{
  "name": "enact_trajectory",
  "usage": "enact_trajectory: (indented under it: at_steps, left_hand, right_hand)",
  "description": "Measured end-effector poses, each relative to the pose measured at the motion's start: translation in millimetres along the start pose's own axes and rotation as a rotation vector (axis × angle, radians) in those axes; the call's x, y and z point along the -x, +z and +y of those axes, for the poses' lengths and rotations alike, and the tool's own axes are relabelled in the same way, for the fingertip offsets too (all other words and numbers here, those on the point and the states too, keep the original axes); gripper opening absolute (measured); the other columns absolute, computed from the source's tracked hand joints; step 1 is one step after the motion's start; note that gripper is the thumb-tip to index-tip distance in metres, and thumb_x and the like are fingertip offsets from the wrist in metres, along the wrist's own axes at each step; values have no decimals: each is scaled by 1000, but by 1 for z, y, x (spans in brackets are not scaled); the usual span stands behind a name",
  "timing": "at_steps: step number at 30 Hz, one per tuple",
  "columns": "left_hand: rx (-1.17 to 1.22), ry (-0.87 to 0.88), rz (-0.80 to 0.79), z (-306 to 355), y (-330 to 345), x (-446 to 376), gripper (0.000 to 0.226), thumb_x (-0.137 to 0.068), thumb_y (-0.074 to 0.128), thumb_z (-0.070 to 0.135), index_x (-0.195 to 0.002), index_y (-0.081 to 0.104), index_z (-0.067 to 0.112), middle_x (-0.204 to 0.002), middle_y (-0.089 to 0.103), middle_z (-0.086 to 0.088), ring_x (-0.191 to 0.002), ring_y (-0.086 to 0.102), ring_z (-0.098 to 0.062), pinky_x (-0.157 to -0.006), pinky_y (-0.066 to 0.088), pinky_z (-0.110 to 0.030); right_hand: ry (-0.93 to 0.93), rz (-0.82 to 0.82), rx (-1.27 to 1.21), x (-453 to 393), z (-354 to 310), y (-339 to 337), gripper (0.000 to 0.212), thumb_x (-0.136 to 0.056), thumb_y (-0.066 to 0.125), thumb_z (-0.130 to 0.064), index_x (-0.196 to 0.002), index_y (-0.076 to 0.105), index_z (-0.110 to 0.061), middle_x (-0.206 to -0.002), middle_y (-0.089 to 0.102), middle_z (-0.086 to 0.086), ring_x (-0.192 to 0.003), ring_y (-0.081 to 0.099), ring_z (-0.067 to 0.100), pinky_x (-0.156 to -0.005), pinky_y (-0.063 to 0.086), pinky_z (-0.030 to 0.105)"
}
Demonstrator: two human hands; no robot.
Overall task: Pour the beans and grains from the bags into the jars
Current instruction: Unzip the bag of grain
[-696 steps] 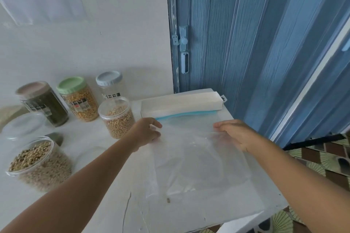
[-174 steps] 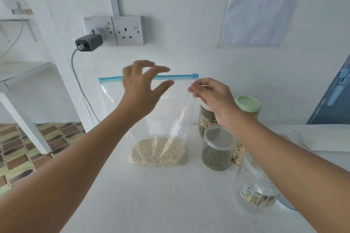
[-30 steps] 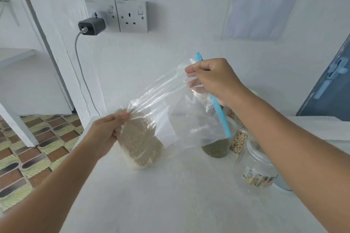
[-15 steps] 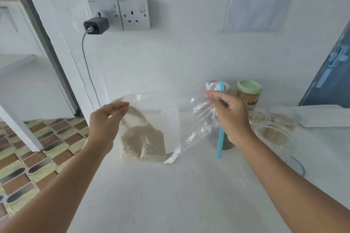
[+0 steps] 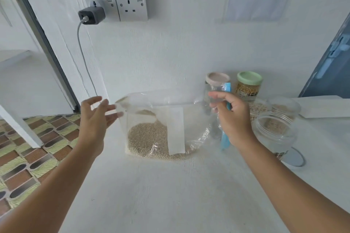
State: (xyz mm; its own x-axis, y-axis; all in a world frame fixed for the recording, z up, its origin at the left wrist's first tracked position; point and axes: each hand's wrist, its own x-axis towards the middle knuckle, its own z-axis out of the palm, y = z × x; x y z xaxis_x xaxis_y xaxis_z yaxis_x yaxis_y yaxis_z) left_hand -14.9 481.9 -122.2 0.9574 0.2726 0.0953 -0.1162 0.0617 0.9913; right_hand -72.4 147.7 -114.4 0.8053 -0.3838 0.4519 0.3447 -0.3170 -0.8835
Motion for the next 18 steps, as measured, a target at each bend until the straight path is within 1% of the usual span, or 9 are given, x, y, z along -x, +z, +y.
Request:
enact_trajectory:
  at_steps: [1,3,4,6,8,10,12,15,18]
  left_hand:
    - [11,-108,16,1,-2,-7,26,-109,53,34,-130,52,19,-119,71,-14,-97,75,-29,-98,54,-41]
    - [-27,-301,-65,1,-8,-19,35,-107,54,44,-126,62,15,-121,74,-14,-98,71,-24,-95,53,-38]
    - [-48,-369,-124,3,-8,-24,38,-105,57,46,-124,68,16,-119,76,-11,-99,70,-23,-95,51,-37]
    - [-62,-426,-191,8,-5,-31,35,-100,66,45,-120,73,18,-113,78,-7,-97,66,-21,-95,49,-36]
    - [-74,-411,-223,15,1,-32,19,-97,72,34,-110,74,20,-104,76,-4,-92,64,-20,-90,48,-34]
    - [-90,-373,-243,19,6,-33,5,-98,71,20,-99,75,18,-95,72,-3,-88,62,-19,-86,48,-31]
    - [-108,-345,-282,22,7,-34,9,-99,68,12,-95,75,15,-91,73,-2,-88,62,-19,-86,49,-30]
    - [-143,-273,-273,24,5,-34,8,-99,69,12,-93,74,12,-92,74,-4,-91,62,-19,-88,51,-31]
    - [-254,-128,-195,29,6,-37,11,-99,71,20,-91,77,14,-99,74,-9,-94,62,-19,-89,52,-28]
  right_hand:
    - [5,1,-8,0,-1,0,45,-93,55,1,-101,77,-38,-90,74,-3,-81,66,10,-79,52,28]
    - [30,-1,-13,0,-2,0,44,-95,54,0,-101,78,-37,-89,75,-5,-81,67,11,-80,54,28]
    - [40,-1,-19,0,-3,0,44,-95,54,-1,-100,78,-37,-89,75,-5,-81,67,10,-78,54,26]
    - [53,-1,-34,0,-6,2,44,-95,54,0,-98,78,-37,-88,75,-4,-79,66,8,-75,52,21]
    - [64,1,-35,-1,-7,3,44,-95,53,1,-98,78,-35,-87,75,-3,-79,66,9,-75,53,20]
    - [79,13,-35,-1,-8,4,43,-95,52,3,-98,79,-32,-86,75,0,-79,67,11,-76,55,22]
    - [95,26,-36,-2,-7,4,43,-95,51,4,-100,79,-28,-88,76,1,-82,69,14,-77,57,25]
    - [117,40,-27,-3,-6,5,42,-94,50,4,-101,80,-25,-93,77,-1,-85,72,14,-80,60,28]
    - [126,57,-22,-3,-8,4,41,-95,50,3,-100,79,-26,-97,77,0,-79,71,8,-79,59,31]
